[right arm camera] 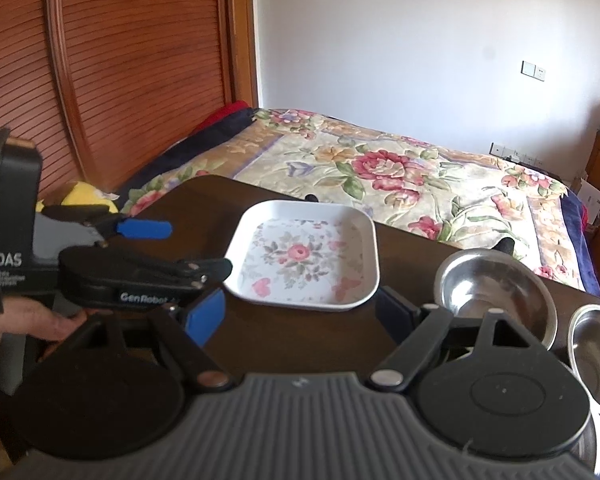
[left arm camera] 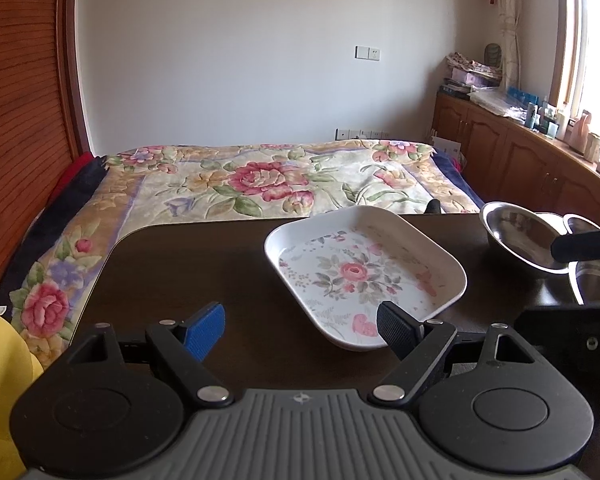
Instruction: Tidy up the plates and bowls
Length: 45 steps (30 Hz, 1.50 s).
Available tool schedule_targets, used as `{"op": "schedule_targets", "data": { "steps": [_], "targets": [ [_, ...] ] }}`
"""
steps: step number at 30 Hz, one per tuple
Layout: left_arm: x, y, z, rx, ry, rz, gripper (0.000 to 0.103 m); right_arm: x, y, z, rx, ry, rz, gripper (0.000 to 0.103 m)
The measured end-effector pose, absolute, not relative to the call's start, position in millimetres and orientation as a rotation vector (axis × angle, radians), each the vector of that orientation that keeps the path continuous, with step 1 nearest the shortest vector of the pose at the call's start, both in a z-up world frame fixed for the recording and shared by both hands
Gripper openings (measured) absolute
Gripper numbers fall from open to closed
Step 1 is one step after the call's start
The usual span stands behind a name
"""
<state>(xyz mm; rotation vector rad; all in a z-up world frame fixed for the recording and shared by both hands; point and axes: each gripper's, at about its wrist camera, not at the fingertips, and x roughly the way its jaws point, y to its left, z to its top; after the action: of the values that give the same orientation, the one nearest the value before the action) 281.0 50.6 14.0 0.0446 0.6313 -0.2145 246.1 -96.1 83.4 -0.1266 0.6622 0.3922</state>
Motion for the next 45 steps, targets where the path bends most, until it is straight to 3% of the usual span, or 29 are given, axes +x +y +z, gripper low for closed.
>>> {"op": "schedule_targets", "data": {
  "steps": [19,27,31,33,38,45],
  "targets": [
    [293.0,50.9,7.2,0.037,0.652,-0.216,0.103,253.8,-92.6,81.3,-0.133,0.674,0.385,0.083],
    [307.6,57.4,4.3,-0.025,0.683,-0.211,0.085,282.5,-99.7,86.2,-0.101,0.717,0.370,0.082],
    [312.7,56.5,3.1,-0.023,0.693,-0.217,0.077,294.7,-97.9,86.6,-0.105,0.730,0.354,0.074],
    [314.3,56.4,0.1,-0.017,0.707,-0.217,0.062,298.0,-95.5,84.7,-0.115,0.738,0.347,0.070],
    [311.4,56.5,-4.5,0.002,0.725,-0.243,0.041,305.8,-91.6,77.6,-0.130,0.768,0.341,0.061],
    [308.4,65.6,-5.8,0.020,0.737,-0.249,0.040,317.9,-90.3,68.8,-0.125,0.815,0.314,0.050]
  ]
}}
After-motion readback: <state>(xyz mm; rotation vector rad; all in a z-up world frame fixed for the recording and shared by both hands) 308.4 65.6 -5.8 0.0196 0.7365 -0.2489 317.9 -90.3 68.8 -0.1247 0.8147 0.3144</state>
